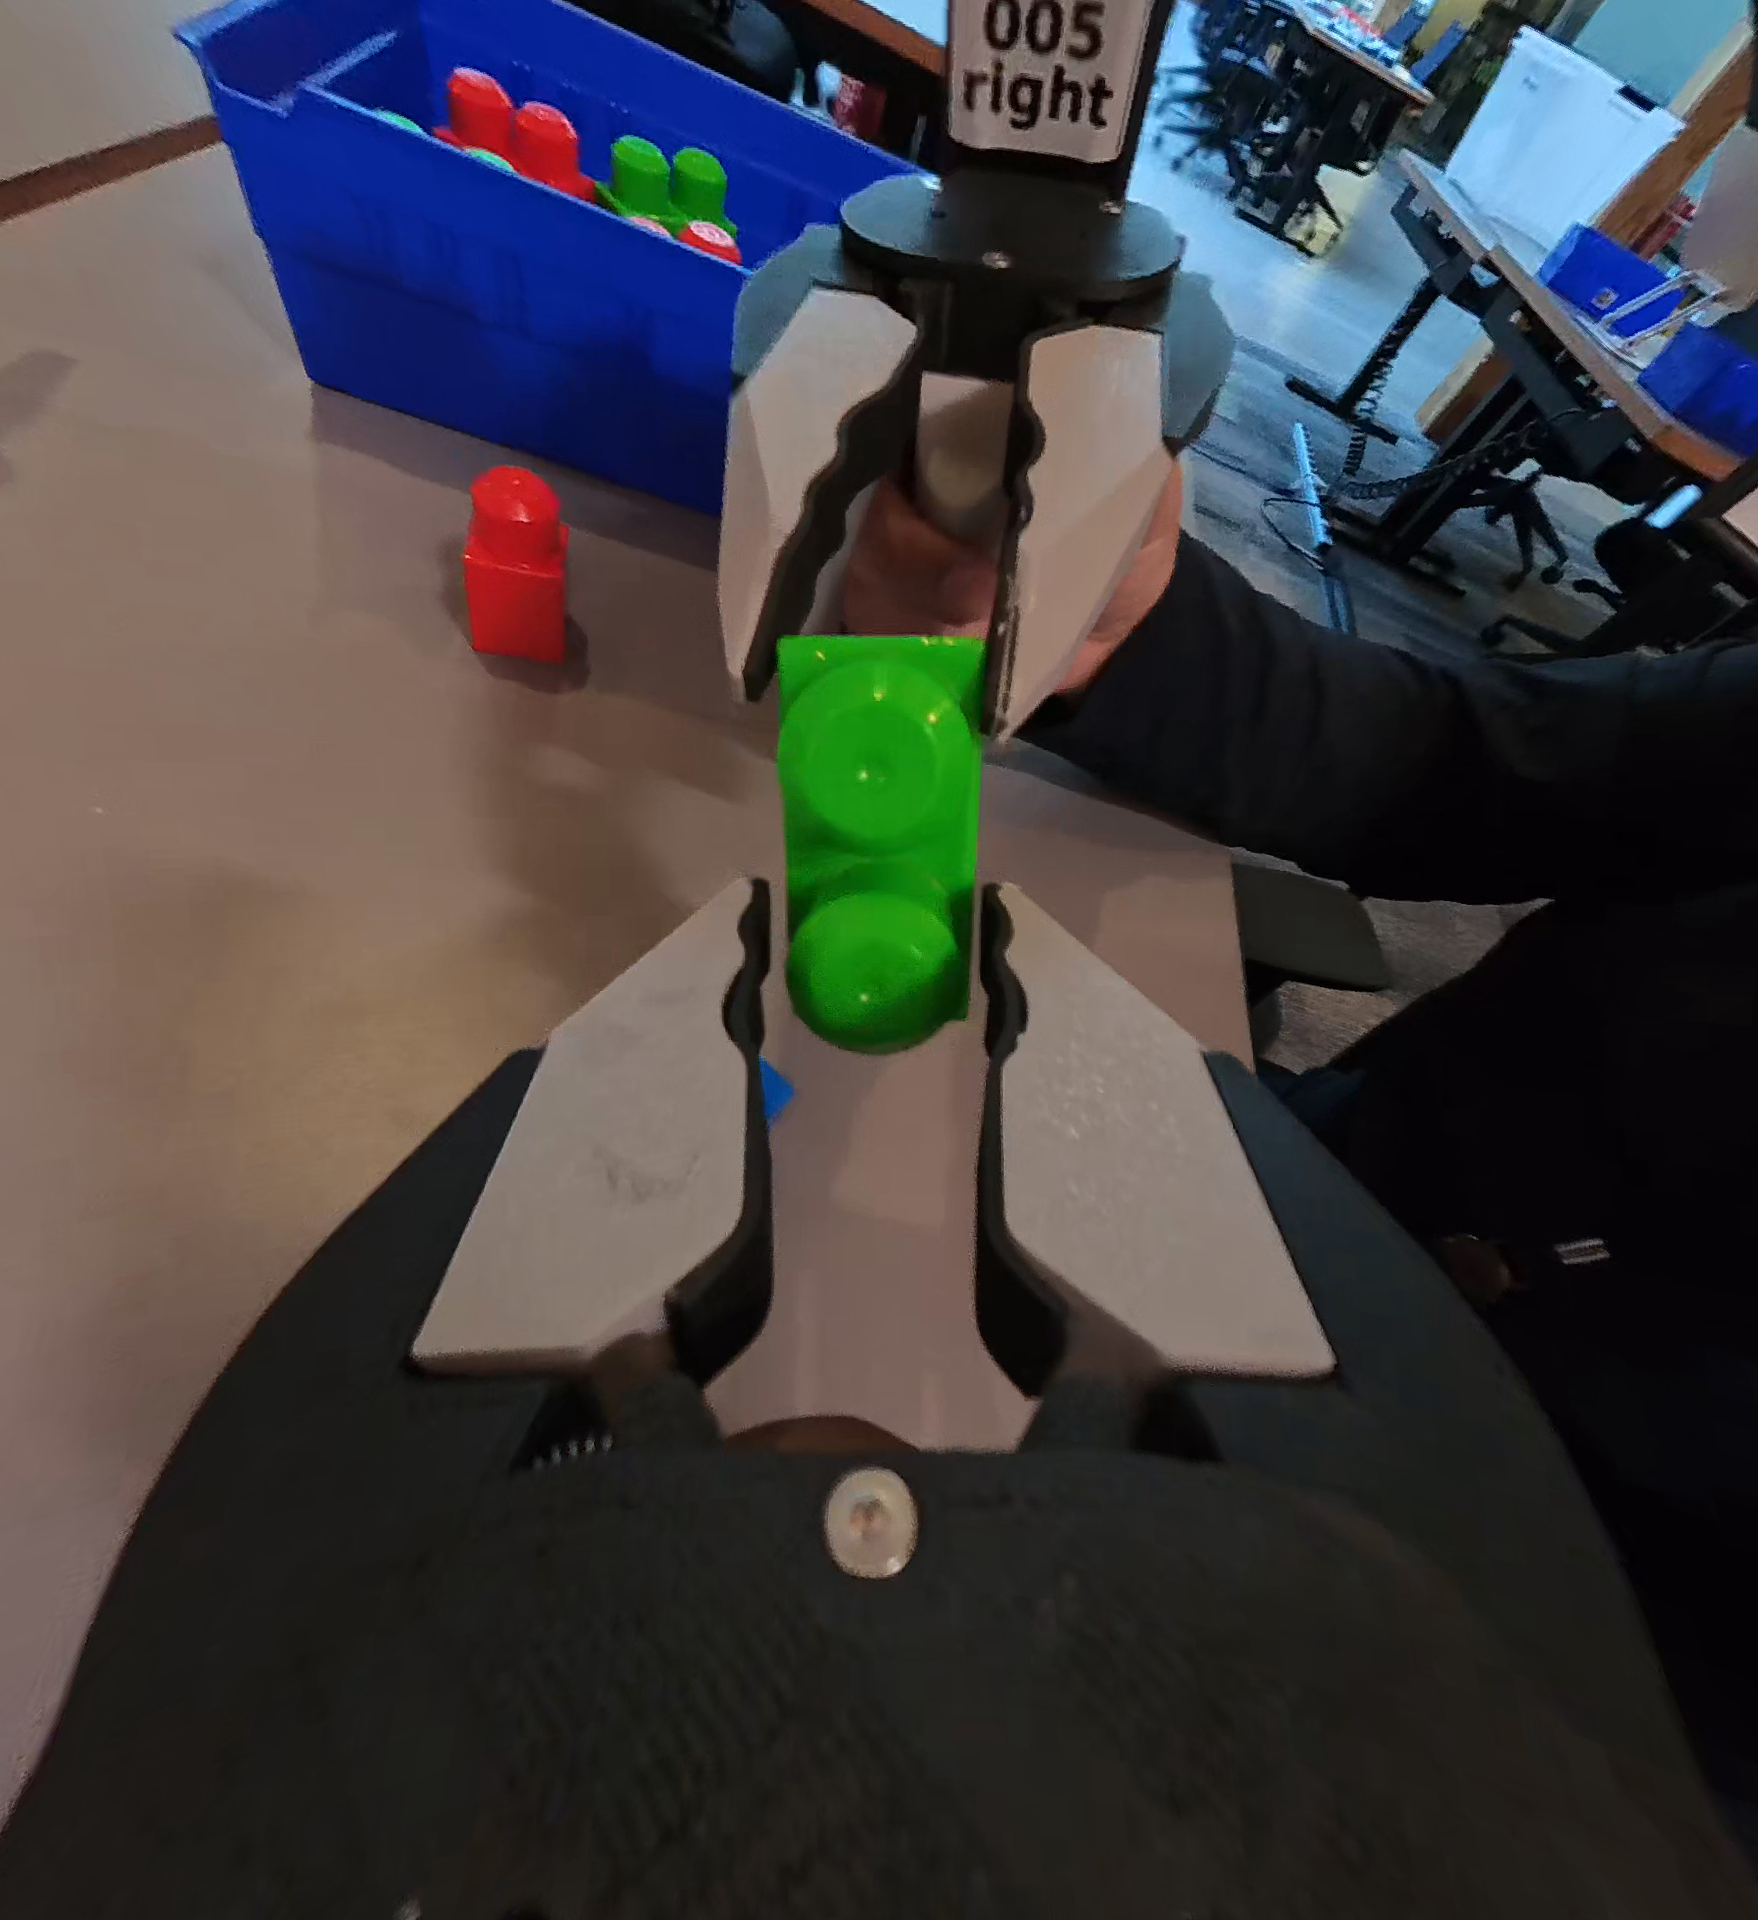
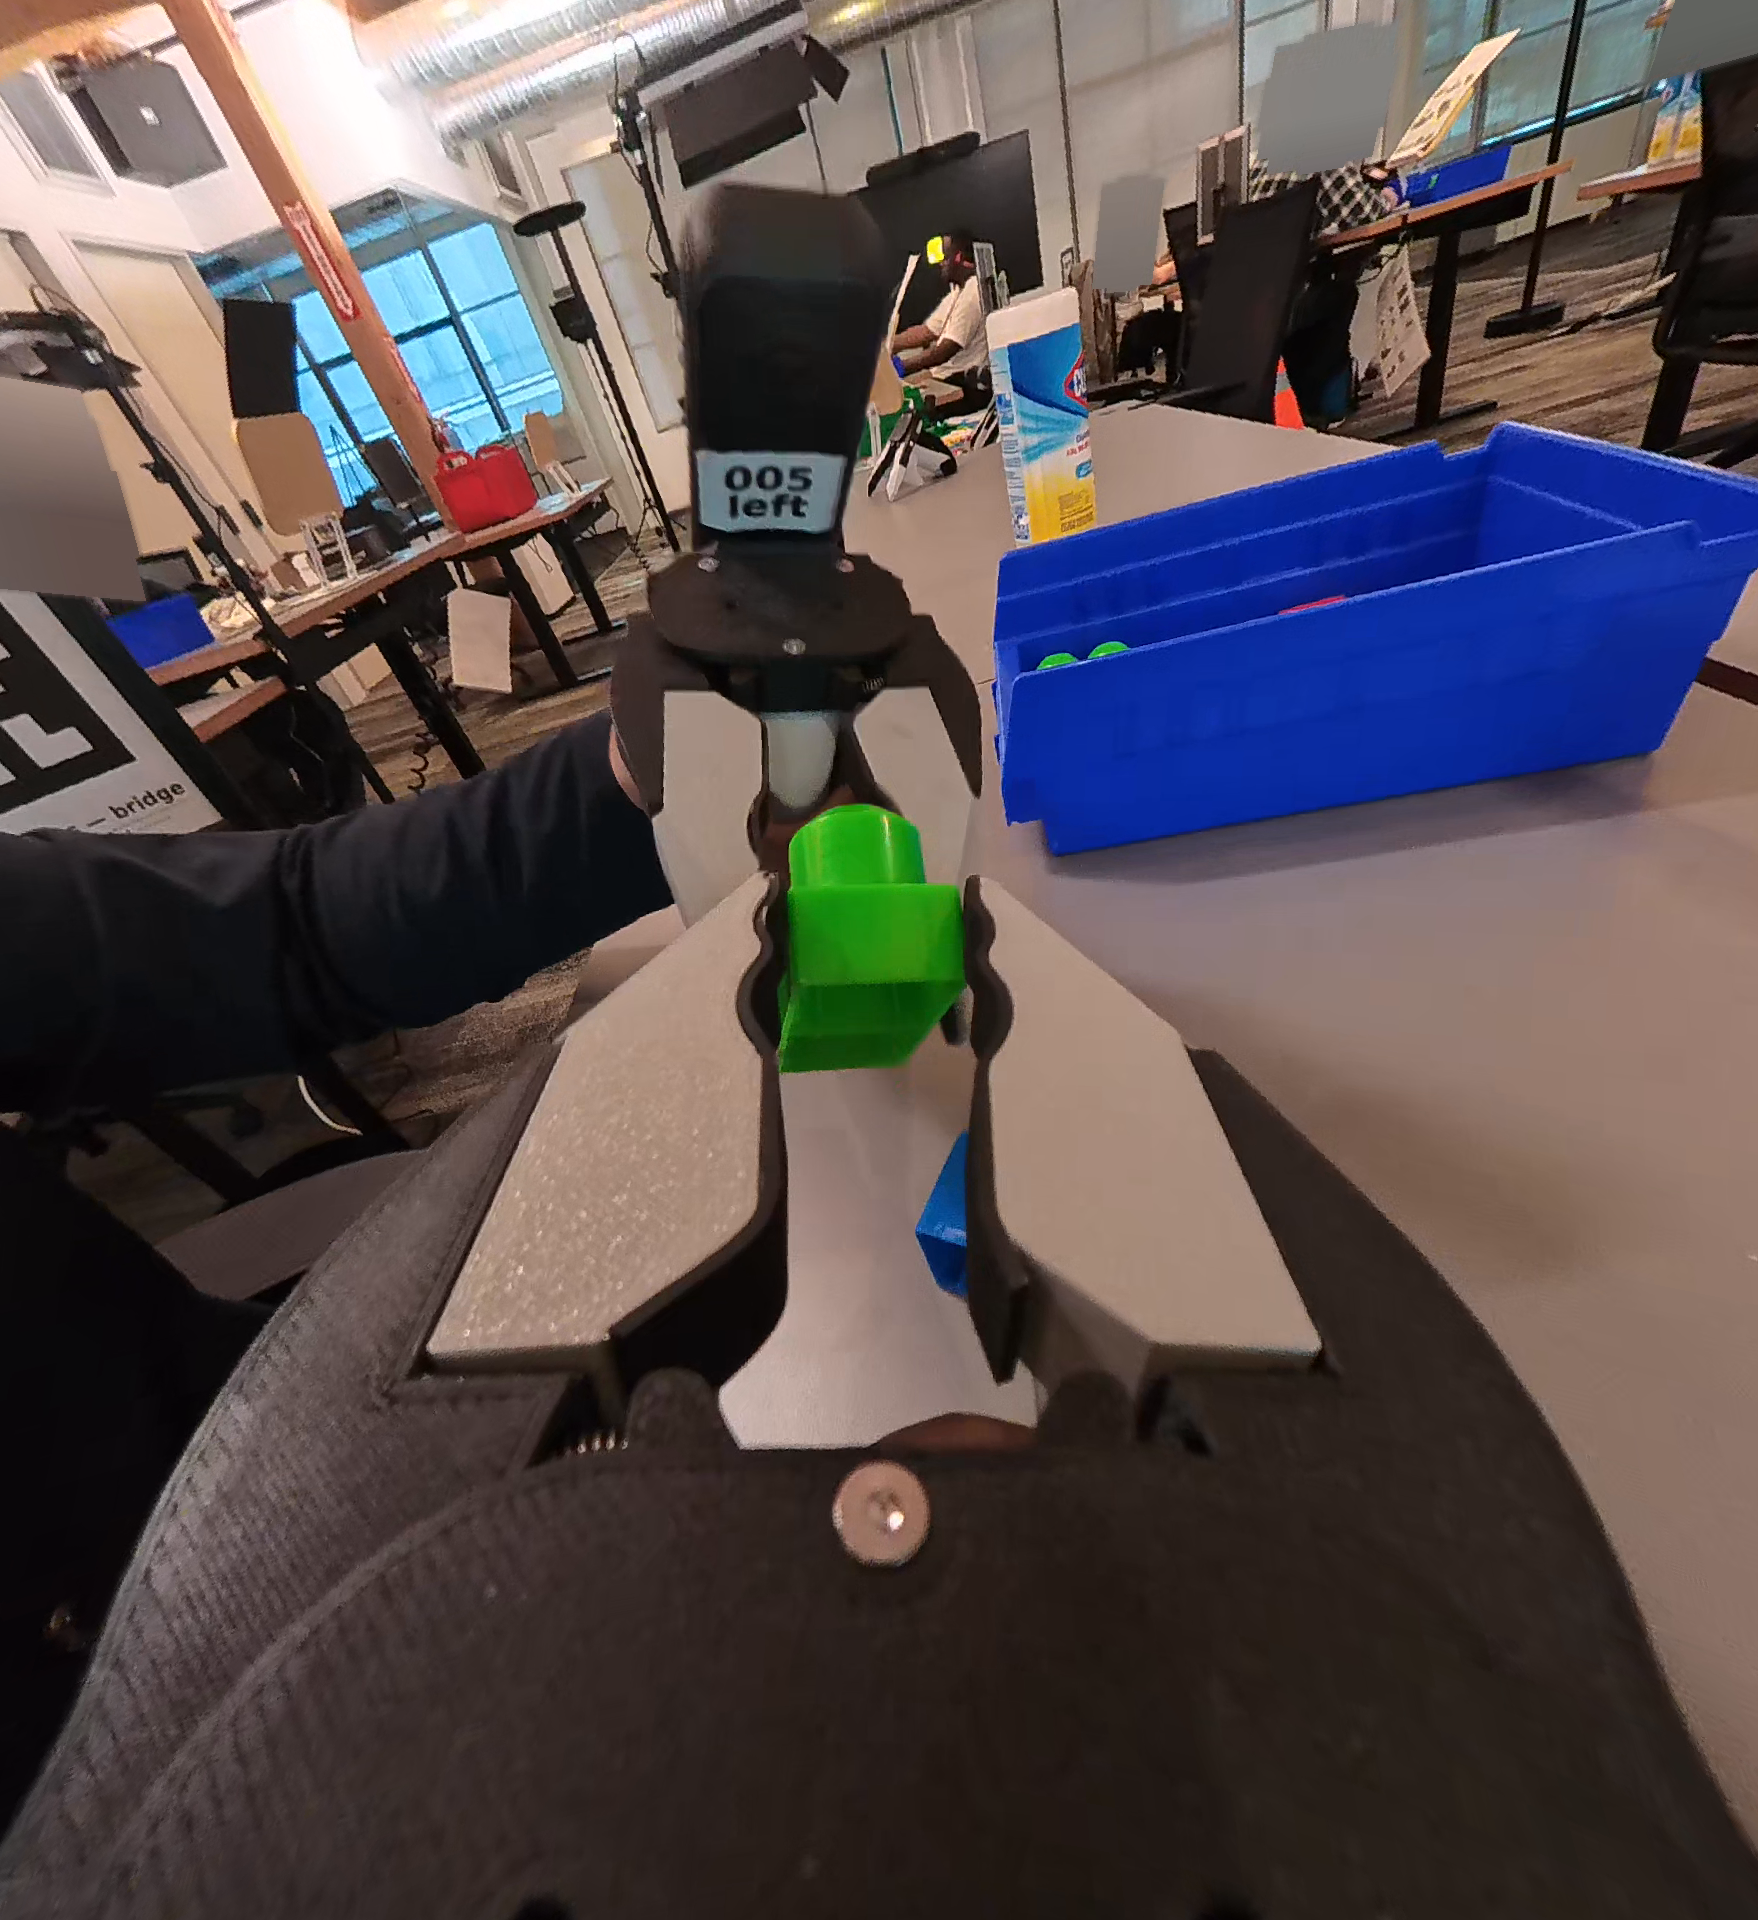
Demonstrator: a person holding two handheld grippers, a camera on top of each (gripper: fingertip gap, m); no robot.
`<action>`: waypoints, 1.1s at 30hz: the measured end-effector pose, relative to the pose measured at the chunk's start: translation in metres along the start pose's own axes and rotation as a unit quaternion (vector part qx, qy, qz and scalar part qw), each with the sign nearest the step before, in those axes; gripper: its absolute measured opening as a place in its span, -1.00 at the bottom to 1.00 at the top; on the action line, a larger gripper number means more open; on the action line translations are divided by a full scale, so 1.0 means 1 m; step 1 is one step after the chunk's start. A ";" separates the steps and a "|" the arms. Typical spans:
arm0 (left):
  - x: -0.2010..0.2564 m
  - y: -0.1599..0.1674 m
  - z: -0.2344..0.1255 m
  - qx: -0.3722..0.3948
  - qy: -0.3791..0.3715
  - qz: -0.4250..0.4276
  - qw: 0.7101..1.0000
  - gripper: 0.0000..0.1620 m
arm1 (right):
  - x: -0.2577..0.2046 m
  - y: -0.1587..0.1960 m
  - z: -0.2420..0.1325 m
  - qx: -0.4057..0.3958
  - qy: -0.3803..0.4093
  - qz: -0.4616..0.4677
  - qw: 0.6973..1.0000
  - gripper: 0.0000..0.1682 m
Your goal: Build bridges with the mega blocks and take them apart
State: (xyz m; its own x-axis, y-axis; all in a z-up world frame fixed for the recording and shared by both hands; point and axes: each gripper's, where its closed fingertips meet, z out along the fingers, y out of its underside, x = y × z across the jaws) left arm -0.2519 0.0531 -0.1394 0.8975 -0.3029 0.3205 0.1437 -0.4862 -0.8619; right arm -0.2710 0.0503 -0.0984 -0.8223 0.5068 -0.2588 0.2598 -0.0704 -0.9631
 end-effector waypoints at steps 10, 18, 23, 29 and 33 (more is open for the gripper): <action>0.004 0.001 0.011 -0.006 0.012 -0.011 1.000 -0.58 | -0.002 0.002 0.003 -0.004 -0.004 0.002 1.000 -0.63; 0.005 -0.003 0.002 -0.002 0.000 0.001 1.000 -0.59 | -0.005 0.001 0.001 -0.003 -0.019 0.012 1.000 -0.63; 0.004 0.000 -0.003 -0.005 -0.007 0.008 1.000 -0.59 | -0.006 0.005 0.004 -0.011 -0.028 0.022 0.999 -0.63; -0.016 0.002 -0.023 0.008 -0.045 -0.006 0.999 -0.59 | 0.024 0.014 -0.004 -0.033 0.045 0.042 0.998 -0.45; -0.034 0.004 -0.048 0.026 -0.090 -0.018 0.995 -0.59 | 0.039 0.040 0.000 -0.111 0.102 0.035 0.988 -0.36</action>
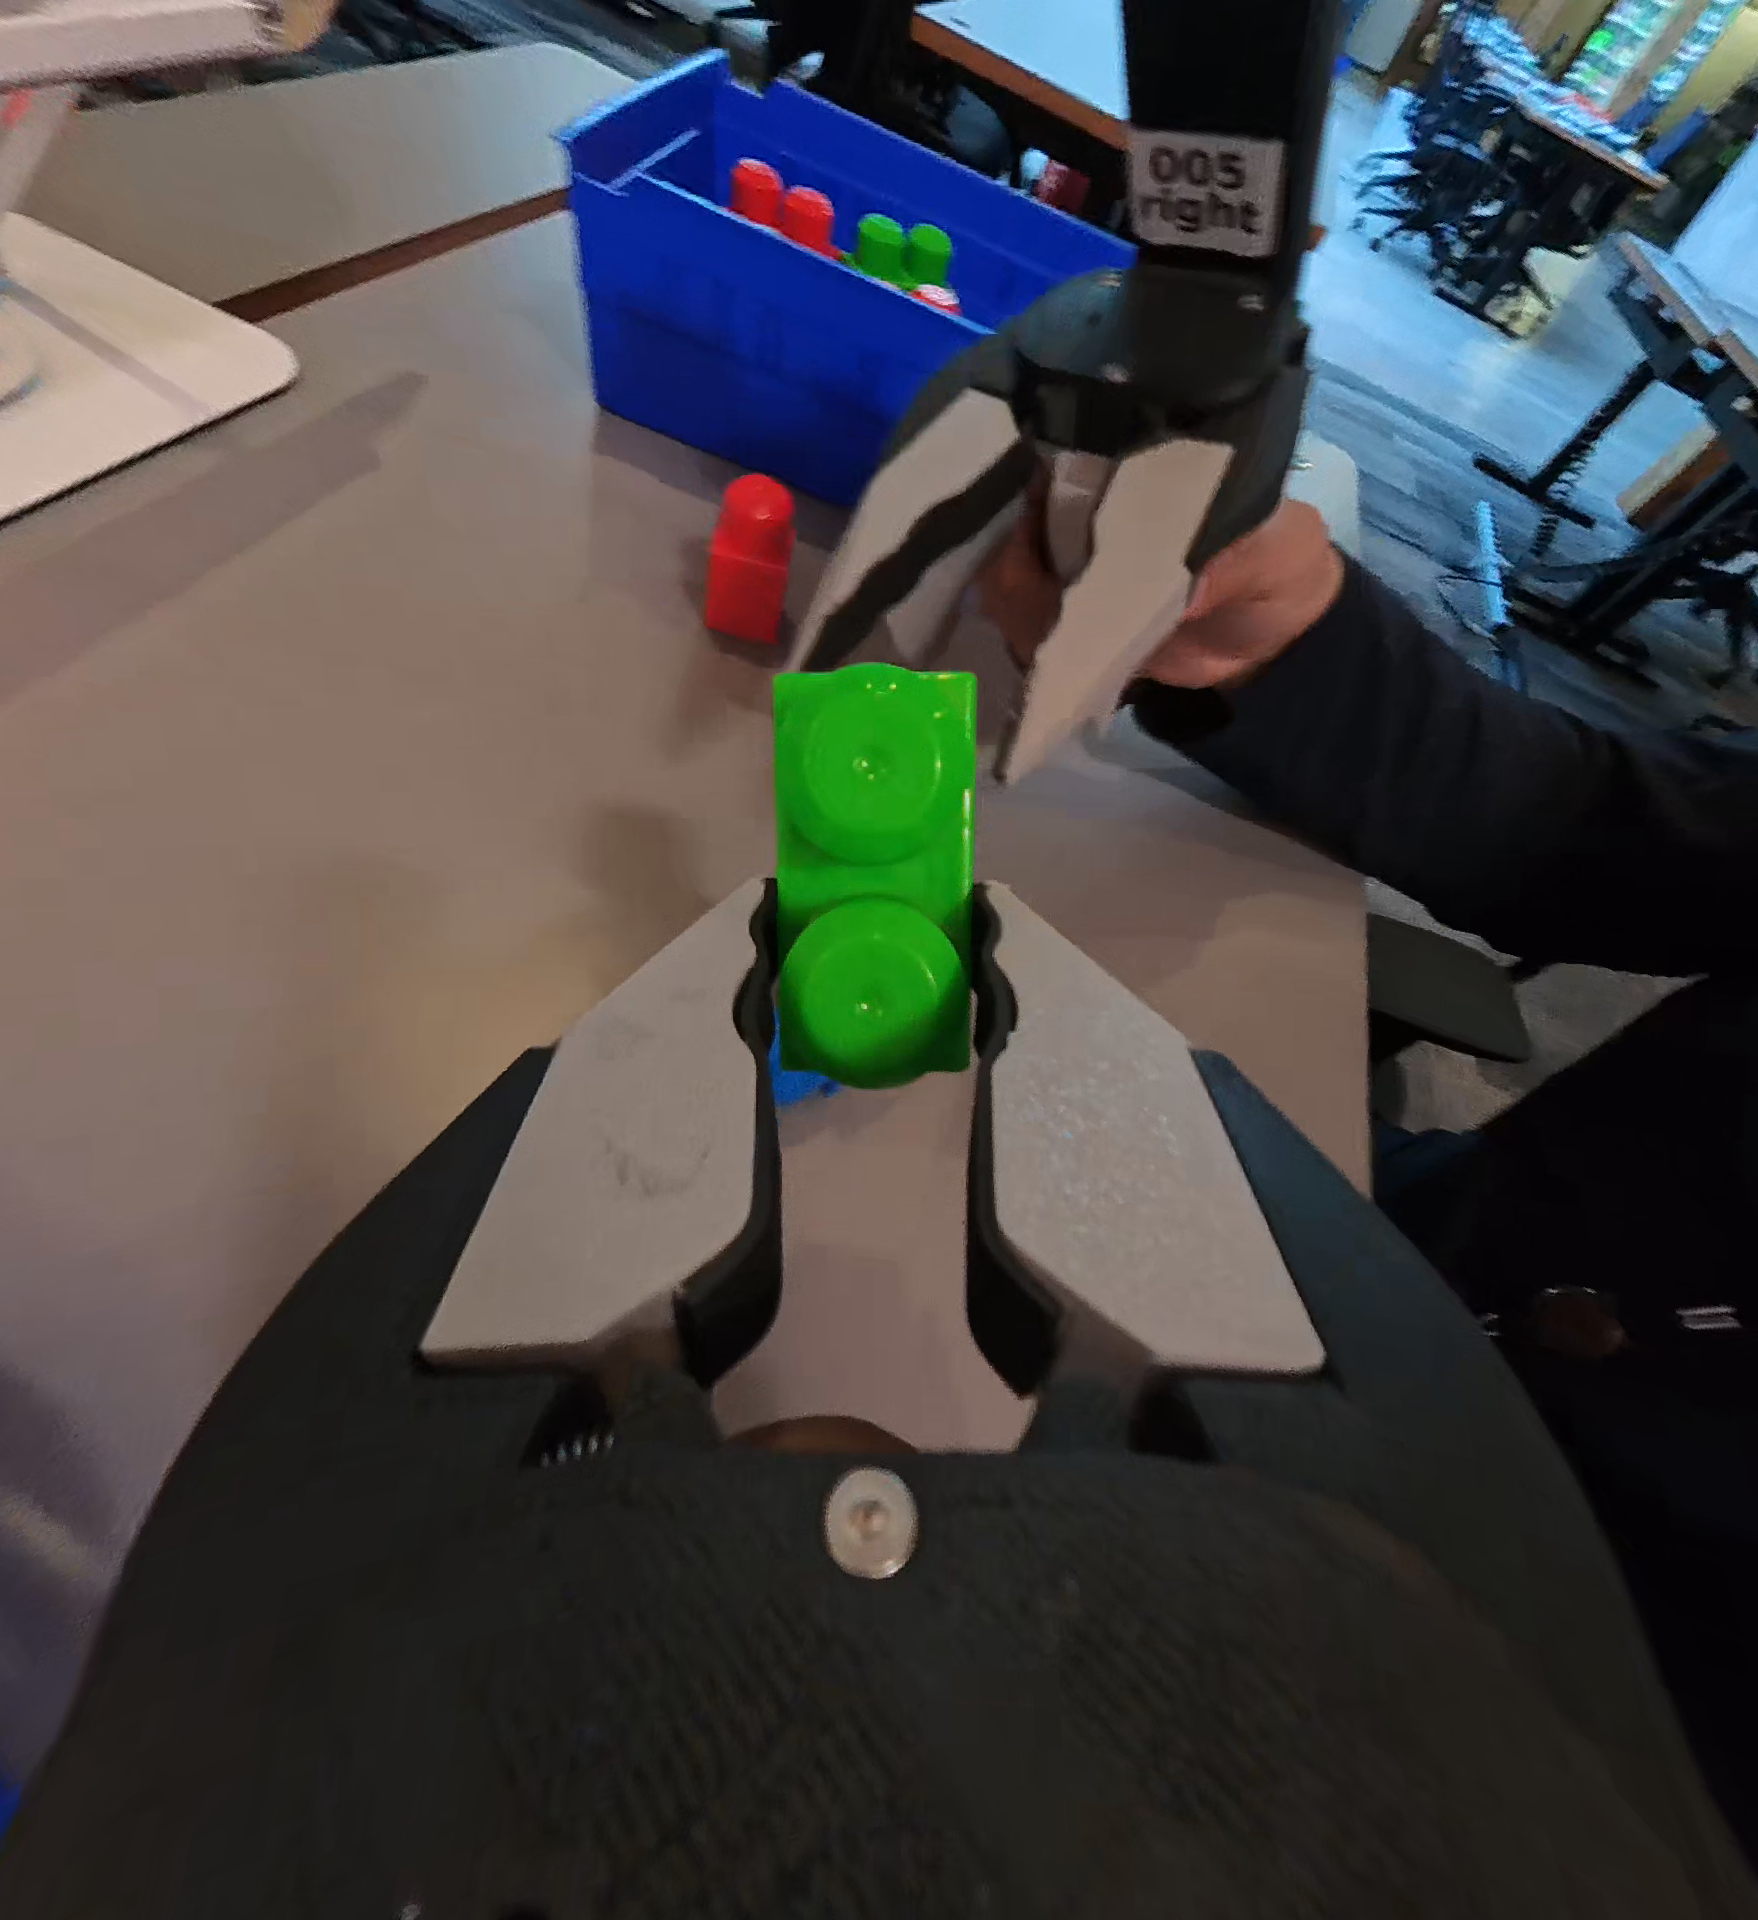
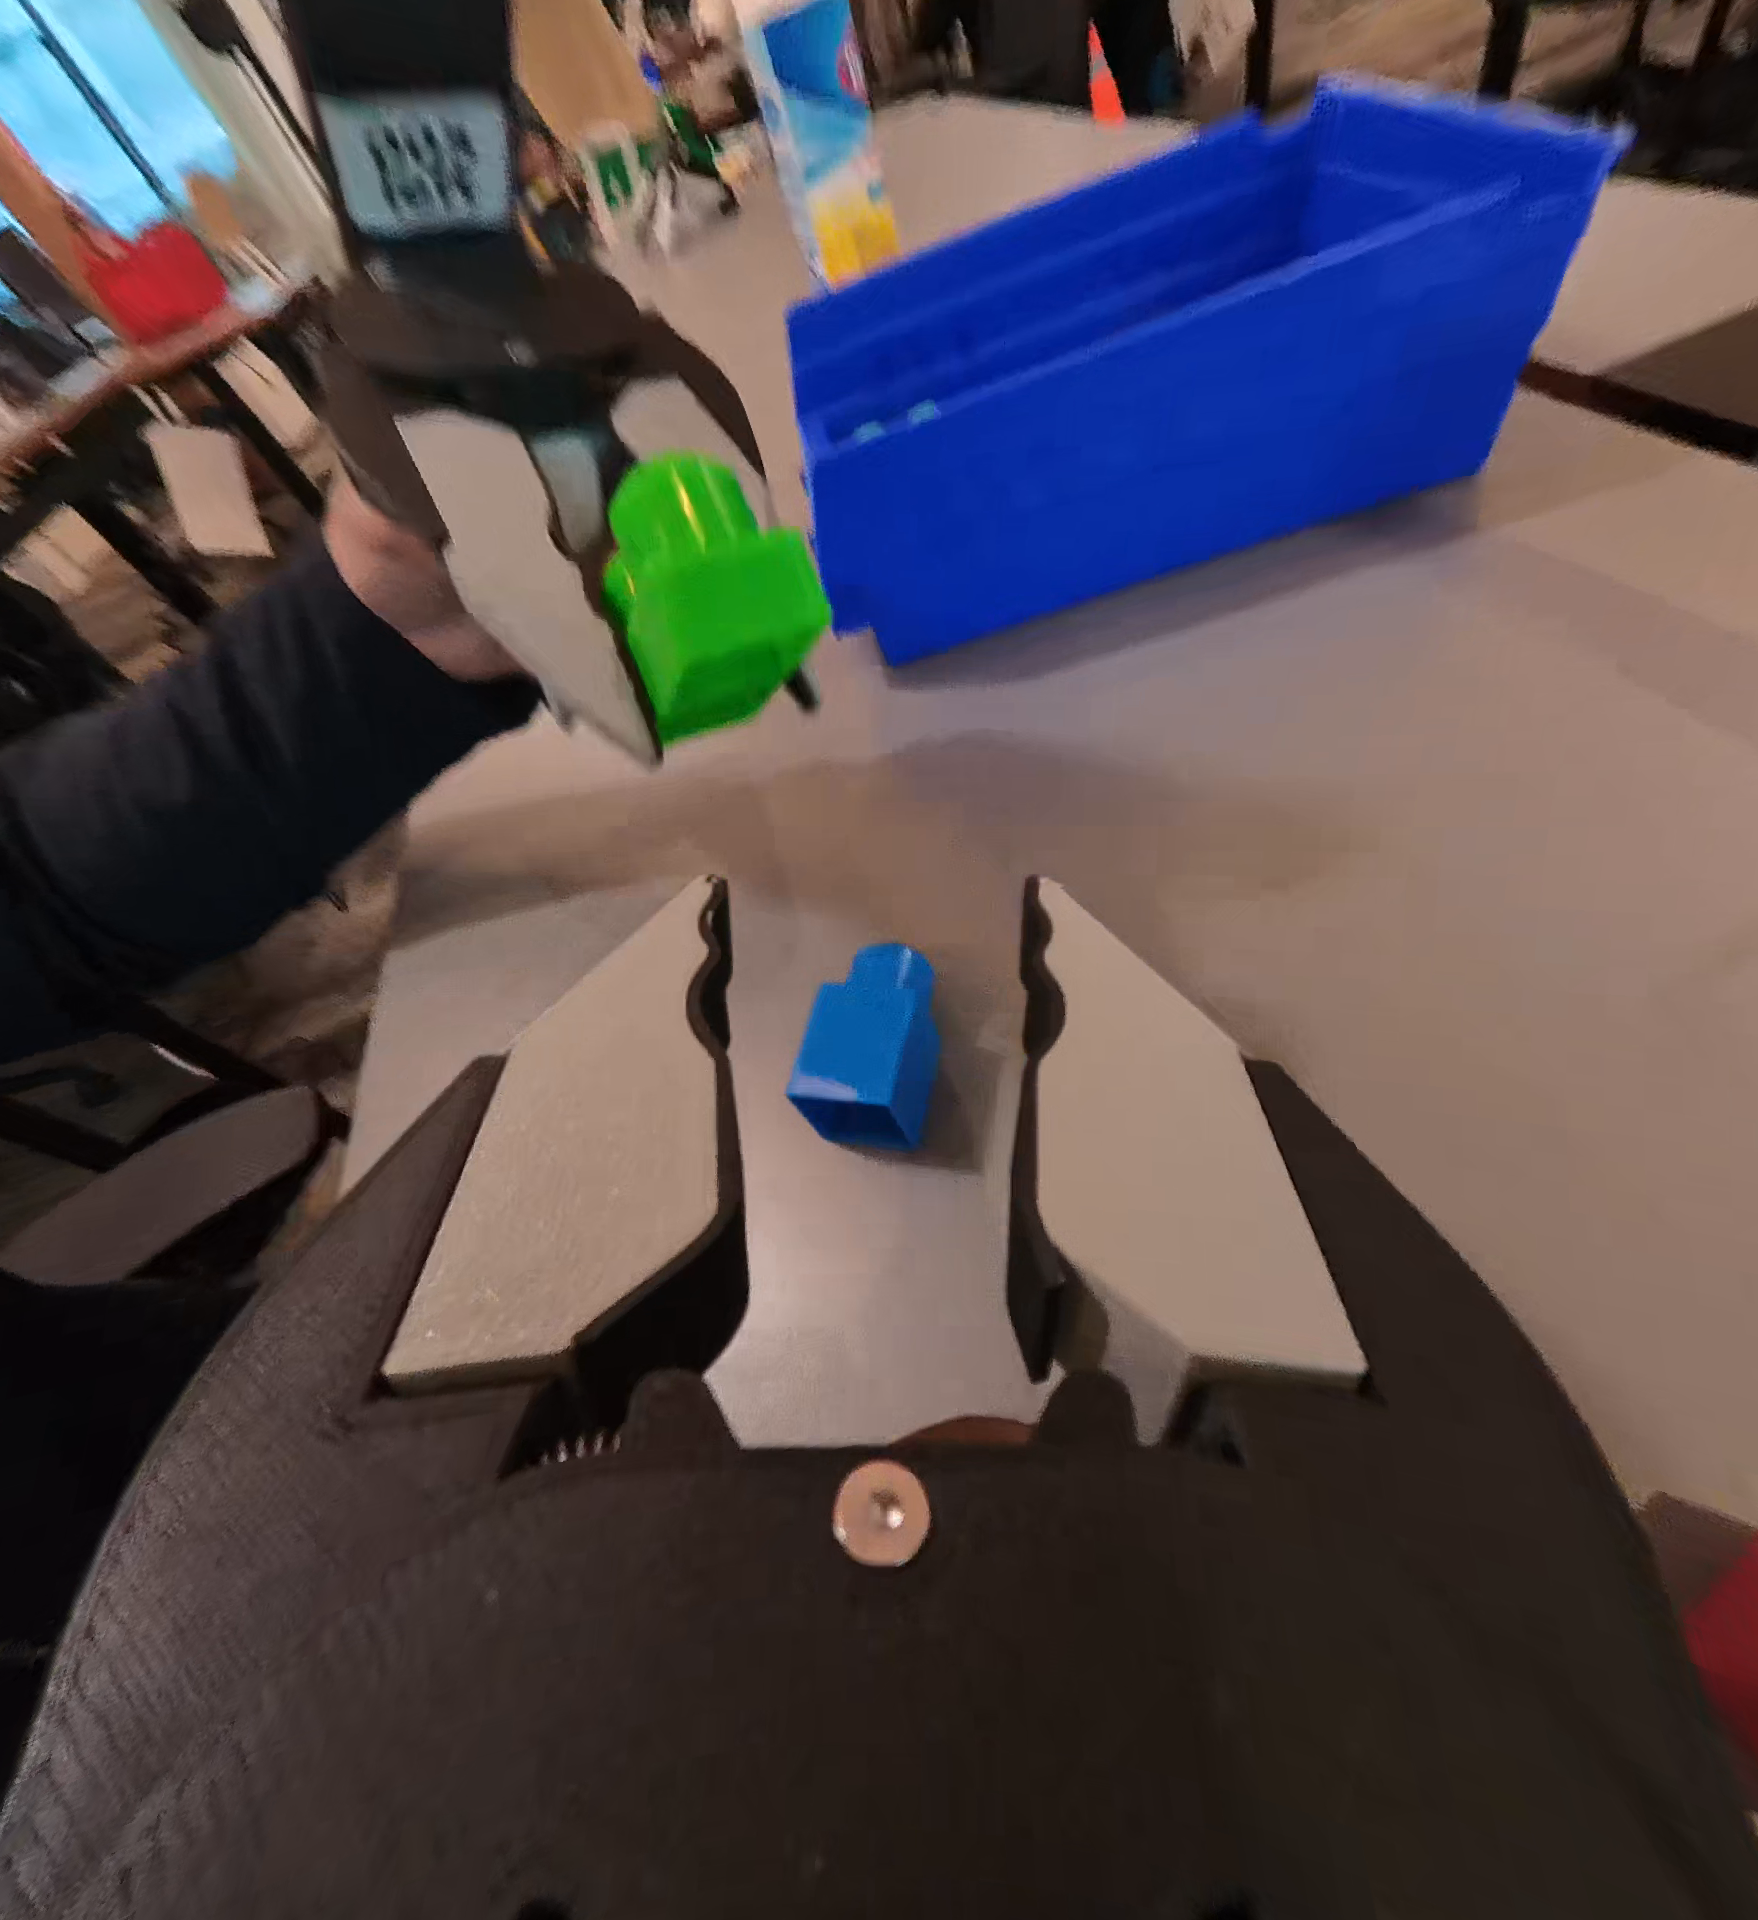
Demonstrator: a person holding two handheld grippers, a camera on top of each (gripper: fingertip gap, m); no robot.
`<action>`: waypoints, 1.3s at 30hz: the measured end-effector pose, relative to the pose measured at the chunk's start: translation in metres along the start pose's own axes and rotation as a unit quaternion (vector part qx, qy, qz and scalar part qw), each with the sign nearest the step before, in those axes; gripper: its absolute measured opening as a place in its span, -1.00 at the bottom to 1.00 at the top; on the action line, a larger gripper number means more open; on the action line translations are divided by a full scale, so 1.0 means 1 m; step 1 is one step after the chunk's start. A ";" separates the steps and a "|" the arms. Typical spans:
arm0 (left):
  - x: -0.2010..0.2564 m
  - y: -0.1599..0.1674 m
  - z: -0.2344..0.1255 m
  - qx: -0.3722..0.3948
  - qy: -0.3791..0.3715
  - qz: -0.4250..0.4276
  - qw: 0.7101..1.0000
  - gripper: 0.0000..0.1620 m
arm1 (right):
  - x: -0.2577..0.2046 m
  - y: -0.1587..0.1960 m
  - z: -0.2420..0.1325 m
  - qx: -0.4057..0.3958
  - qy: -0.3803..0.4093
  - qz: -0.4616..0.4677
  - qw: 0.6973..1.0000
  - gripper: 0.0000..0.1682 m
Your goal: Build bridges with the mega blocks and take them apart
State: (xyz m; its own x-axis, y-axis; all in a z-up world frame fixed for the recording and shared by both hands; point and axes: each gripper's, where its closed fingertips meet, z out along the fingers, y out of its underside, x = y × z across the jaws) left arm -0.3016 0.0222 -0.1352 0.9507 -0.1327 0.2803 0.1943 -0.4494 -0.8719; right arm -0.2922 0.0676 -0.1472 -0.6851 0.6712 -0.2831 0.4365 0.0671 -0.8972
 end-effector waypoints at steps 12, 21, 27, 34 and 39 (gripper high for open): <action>-0.036 0.008 -0.026 0.038 -0.048 -0.029 0.998 -0.59 | 0.005 0.079 0.047 -0.210 0.115 -0.063 0.969 -0.29; -0.019 -0.009 -0.014 0.104 0.044 -0.029 0.993 -0.59 | 0.010 0.076 0.057 -0.176 0.108 -0.072 0.976 -0.60; -0.003 -0.017 -0.012 0.148 0.124 -0.061 0.979 -0.59 | -0.001 -0.002 0.014 0.008 0.085 -0.086 0.993 -0.61; 0.009 -0.011 0.010 0.109 0.139 -0.064 0.982 -0.59 | -0.011 -0.008 0.010 0.006 0.088 -0.148 0.985 -0.61; 0.019 -0.003 0.019 0.051 0.136 -0.052 0.988 -0.58 | -0.021 -0.013 0.007 0.019 0.069 -0.167 0.983 -0.61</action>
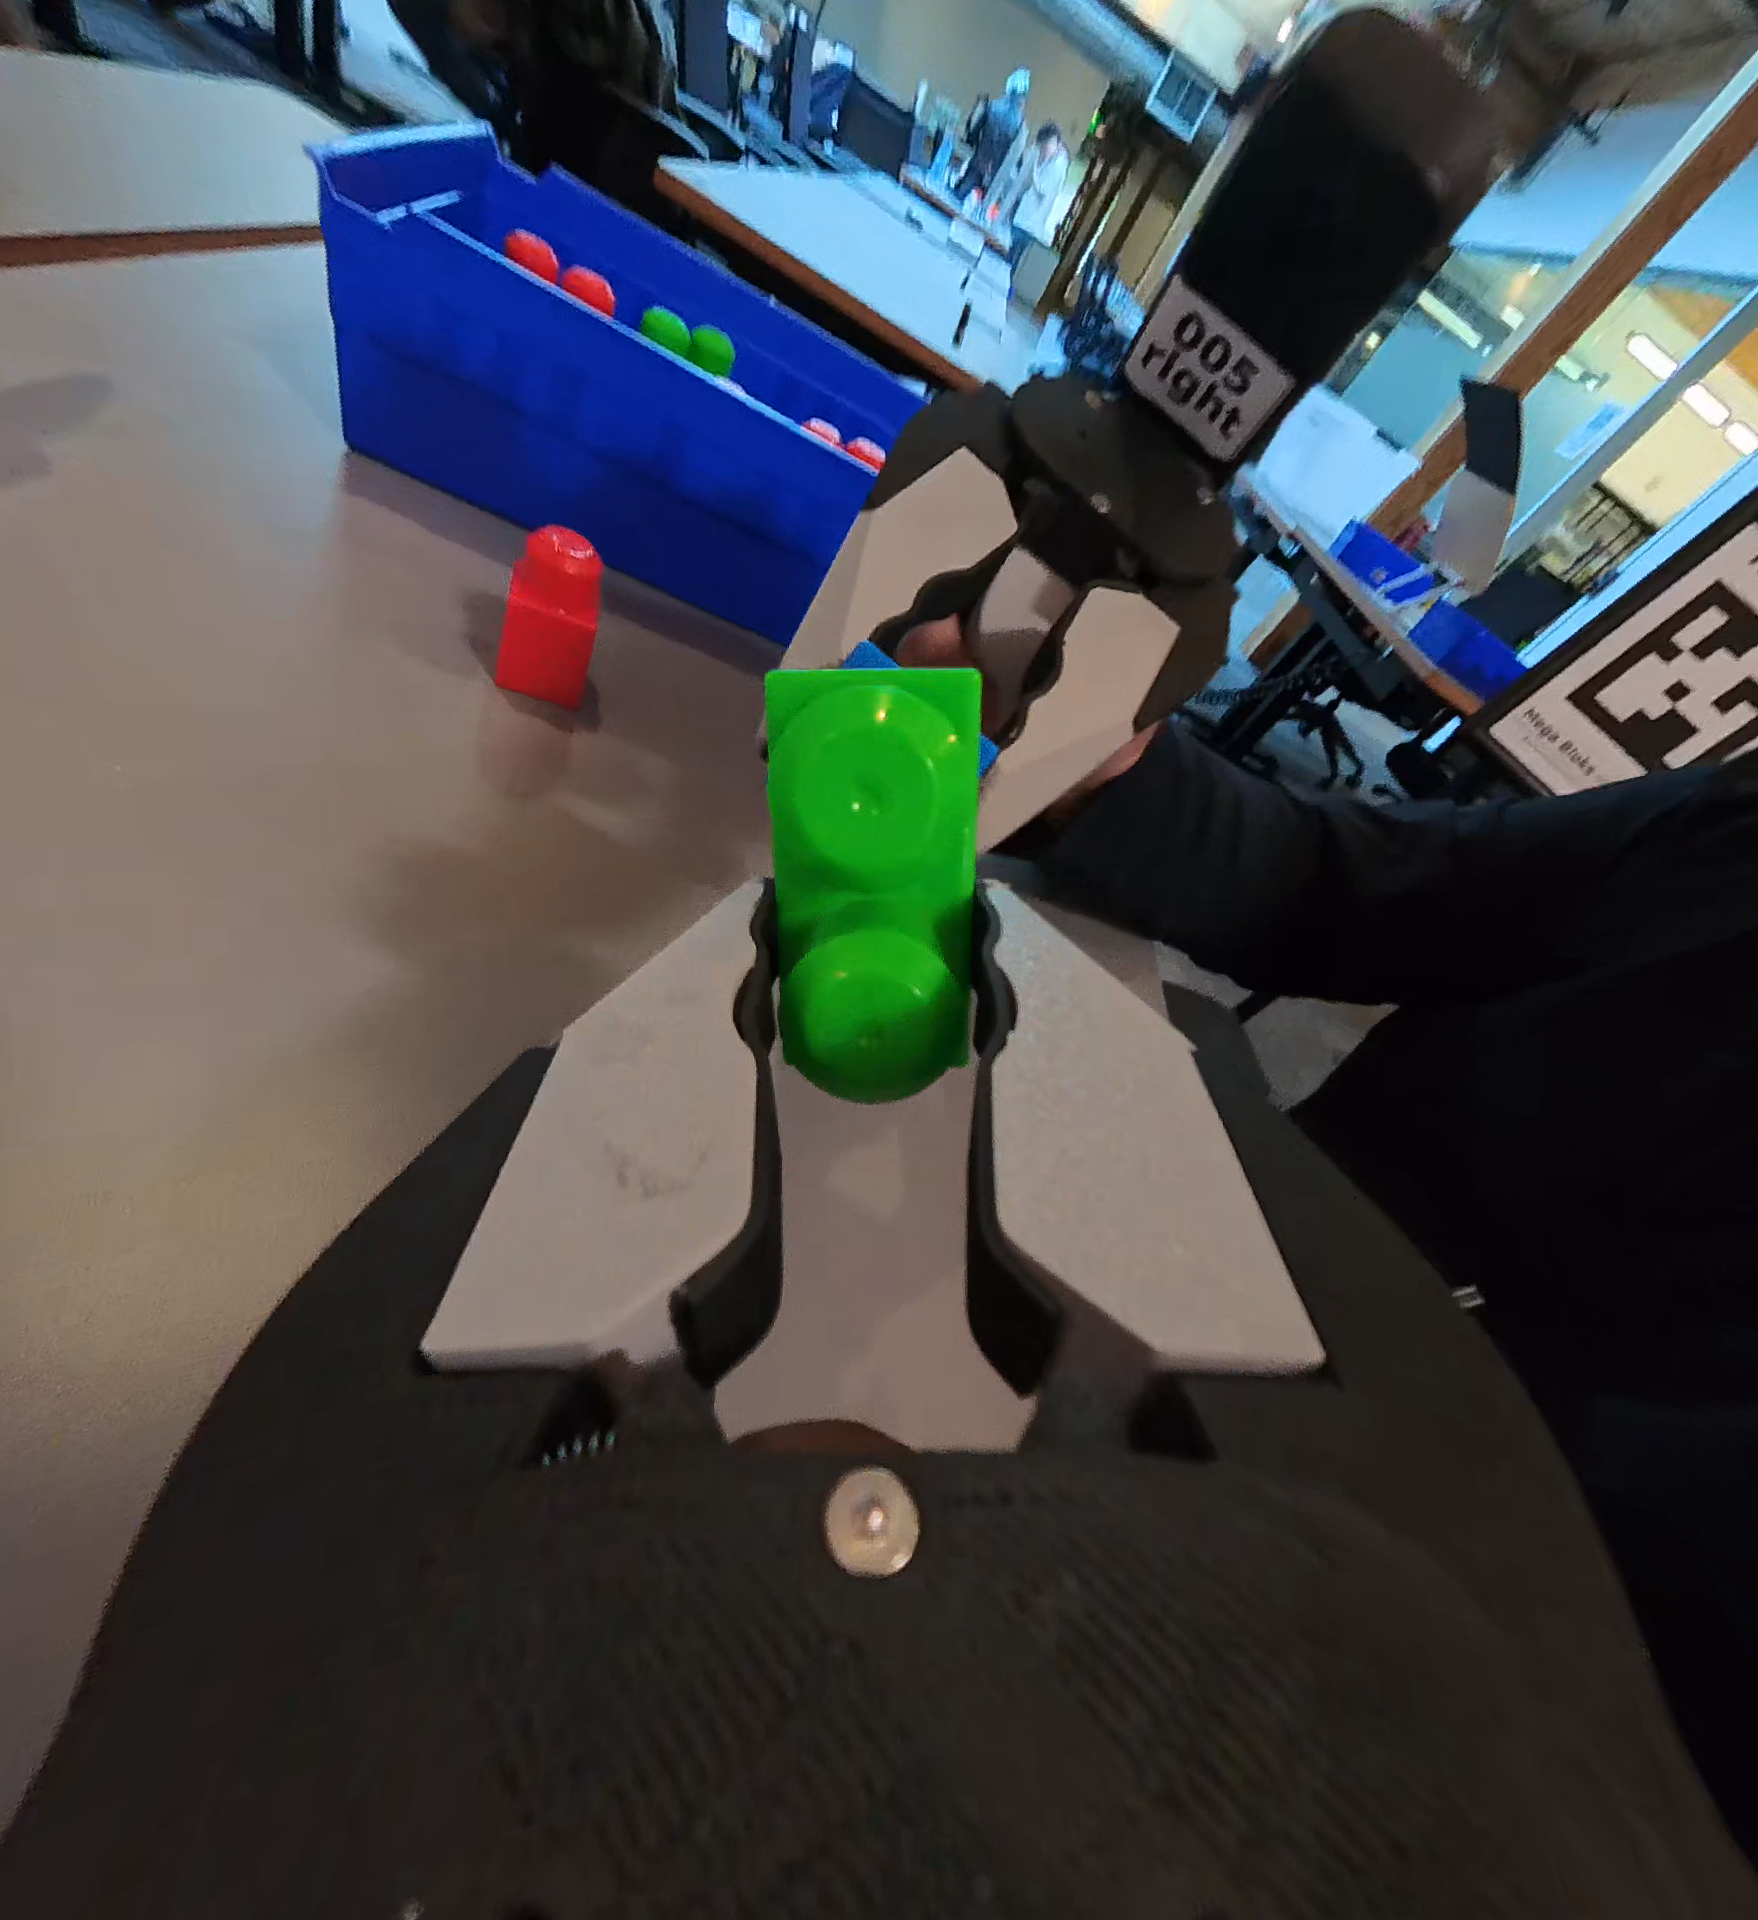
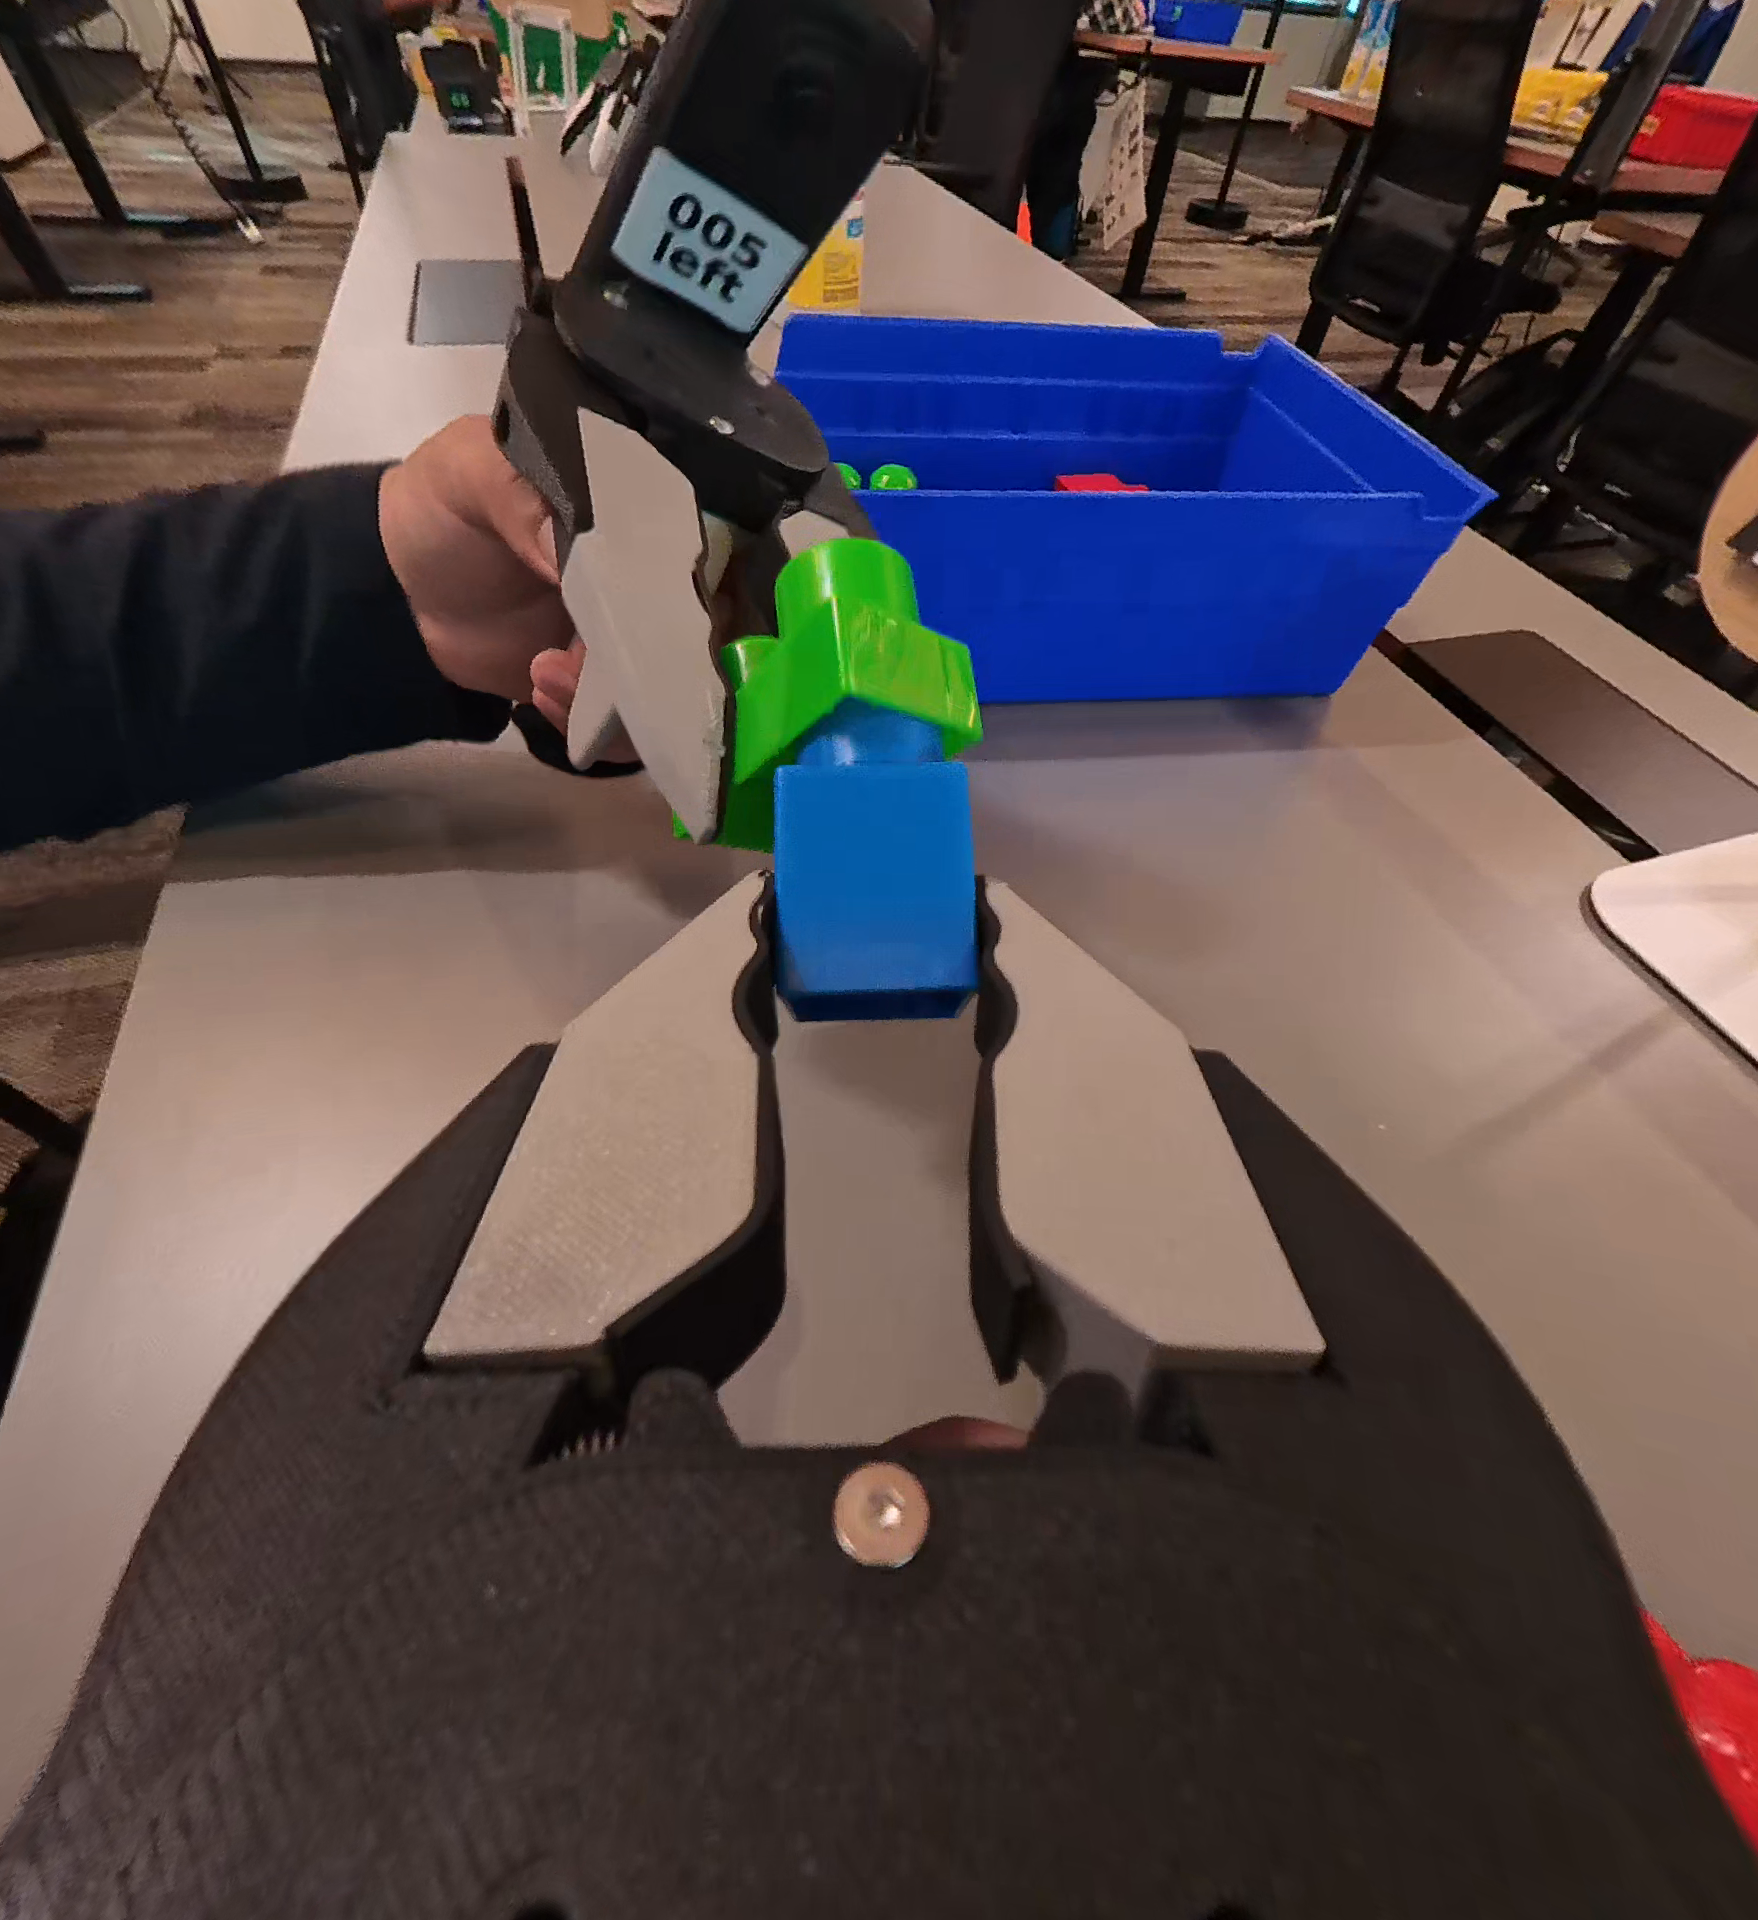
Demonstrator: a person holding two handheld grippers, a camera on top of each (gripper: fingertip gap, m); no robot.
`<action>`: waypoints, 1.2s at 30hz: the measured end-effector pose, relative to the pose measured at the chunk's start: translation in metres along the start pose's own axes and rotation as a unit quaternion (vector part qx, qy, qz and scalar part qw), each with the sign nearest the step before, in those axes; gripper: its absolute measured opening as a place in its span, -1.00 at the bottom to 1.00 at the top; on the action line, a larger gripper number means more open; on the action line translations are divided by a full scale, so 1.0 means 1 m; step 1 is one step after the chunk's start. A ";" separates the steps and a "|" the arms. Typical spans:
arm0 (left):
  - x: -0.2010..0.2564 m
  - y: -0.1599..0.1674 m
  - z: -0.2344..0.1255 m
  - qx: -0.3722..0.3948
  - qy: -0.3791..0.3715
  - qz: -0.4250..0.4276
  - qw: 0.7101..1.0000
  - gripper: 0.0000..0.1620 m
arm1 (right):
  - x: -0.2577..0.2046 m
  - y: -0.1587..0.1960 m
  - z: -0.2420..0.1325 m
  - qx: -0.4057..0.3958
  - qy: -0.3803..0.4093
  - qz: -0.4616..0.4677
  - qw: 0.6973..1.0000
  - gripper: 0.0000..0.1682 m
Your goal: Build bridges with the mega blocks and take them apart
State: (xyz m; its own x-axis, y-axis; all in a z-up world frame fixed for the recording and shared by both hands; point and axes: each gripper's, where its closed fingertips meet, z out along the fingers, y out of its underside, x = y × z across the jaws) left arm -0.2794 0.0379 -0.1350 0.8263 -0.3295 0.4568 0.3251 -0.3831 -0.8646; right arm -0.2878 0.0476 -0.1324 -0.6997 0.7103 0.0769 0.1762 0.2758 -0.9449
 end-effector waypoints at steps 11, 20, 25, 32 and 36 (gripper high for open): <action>0.009 0.013 0.006 -0.072 -0.008 0.008 0.997 -0.58 | -0.011 0.002 -0.003 -0.007 -0.036 -0.030 0.999 -0.61; 0.007 -0.001 -0.005 -0.030 -0.013 0.004 0.999 -0.61 | -0.012 0.005 0.000 -0.009 -0.041 -0.016 0.999 -0.61; 0.004 0.006 -0.002 -0.048 -0.027 0.011 0.998 -0.61 | -0.012 0.013 0.002 -0.022 -0.049 -0.016 0.998 -0.61; 0.017 0.009 -0.005 -0.055 0.032 -0.032 0.997 -0.61 | -0.021 0.009 -0.001 -0.023 -0.044 -0.071 0.996 -0.61; 0.016 0.017 -0.005 -0.078 0.024 -0.031 0.996 -0.61 | -0.022 0.014 0.001 -0.046 -0.019 -0.123 0.991 -0.61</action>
